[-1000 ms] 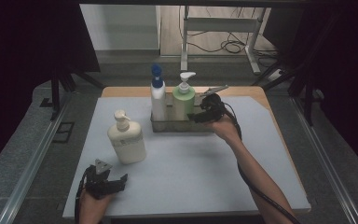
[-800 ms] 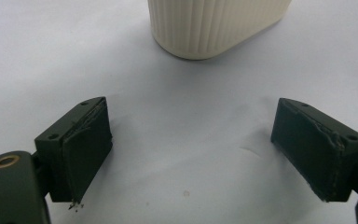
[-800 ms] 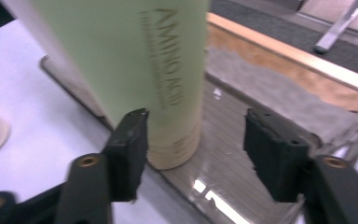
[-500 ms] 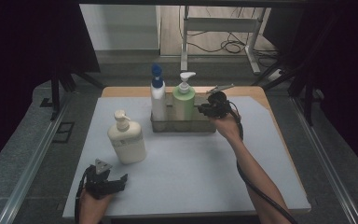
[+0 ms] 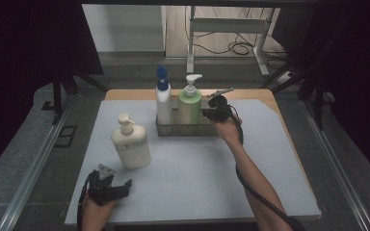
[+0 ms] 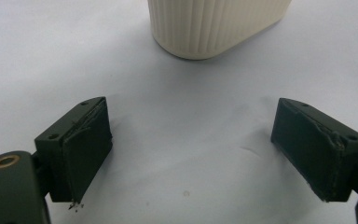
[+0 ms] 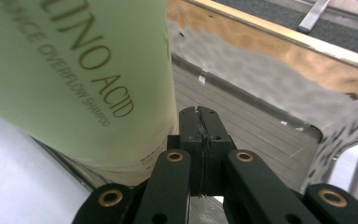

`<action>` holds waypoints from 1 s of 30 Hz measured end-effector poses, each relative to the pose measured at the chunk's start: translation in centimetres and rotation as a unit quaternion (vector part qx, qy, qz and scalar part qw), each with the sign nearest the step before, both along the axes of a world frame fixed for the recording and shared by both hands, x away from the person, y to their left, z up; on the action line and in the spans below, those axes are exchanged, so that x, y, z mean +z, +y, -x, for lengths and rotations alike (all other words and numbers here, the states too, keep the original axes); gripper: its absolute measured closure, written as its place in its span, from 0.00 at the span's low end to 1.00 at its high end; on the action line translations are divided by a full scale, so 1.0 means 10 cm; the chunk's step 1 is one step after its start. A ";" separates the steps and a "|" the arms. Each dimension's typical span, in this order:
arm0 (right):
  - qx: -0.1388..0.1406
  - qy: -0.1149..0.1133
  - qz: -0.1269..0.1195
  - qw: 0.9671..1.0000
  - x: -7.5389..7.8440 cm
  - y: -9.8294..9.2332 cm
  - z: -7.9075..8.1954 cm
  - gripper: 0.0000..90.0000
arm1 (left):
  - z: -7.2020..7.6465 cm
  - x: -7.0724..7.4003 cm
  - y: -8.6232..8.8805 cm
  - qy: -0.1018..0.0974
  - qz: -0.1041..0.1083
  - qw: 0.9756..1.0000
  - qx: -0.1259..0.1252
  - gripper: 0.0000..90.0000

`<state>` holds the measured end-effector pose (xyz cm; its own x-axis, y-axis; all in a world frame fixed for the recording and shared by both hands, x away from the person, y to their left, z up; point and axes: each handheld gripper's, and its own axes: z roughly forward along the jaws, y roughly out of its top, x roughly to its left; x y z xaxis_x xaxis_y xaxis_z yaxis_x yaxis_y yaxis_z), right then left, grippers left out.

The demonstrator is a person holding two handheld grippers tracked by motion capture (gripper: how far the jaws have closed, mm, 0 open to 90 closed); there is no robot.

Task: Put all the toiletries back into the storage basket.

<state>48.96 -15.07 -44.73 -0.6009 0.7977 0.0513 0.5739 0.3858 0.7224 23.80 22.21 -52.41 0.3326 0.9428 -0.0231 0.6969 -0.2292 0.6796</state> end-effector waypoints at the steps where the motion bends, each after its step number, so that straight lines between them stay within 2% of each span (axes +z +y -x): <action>1: -0.001 0.004 -0.003 1.000 -0.01 0.01 0.00 0.99 | 0.00 0.00 0.00 0.000 0.000 1.000 0.000 0.13; 9: 0.002 0.013 0.001 1.000 -0.06 0.08 -0.03 0.99 | 0.00 0.00 0.00 0.000 0.000 1.000 0.000 0.13; 13: 0.000 0.023 -0.008 1.000 -0.07 0.07 -0.05 0.99 | 0.00 0.00 0.00 0.000 0.000 1.000 0.000 0.13; 17: 0.007 0.028 -0.007 1.000 -0.07 0.11 -0.04 0.98 | 0.00 0.00 0.00 0.000 0.000 1.000 0.000 0.13; 27: 0.021 0.031 -0.002 0.999 -0.08 0.24 -0.03 0.98 | 0.00 0.00 0.00 0.000 0.001 1.000 0.000 0.13; 30: 0.021 0.026 0.007 0.999 -0.08 0.28 -0.03 0.99 | 0.00 0.00 0.00 0.000 0.001 1.000 0.000 0.13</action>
<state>49.22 -12.31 -45.49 -0.6305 0.7728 0.0725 0.5943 0.4206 0.6855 23.81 22.21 -52.41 0.3321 0.9429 -0.0244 0.6975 -0.2280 0.6794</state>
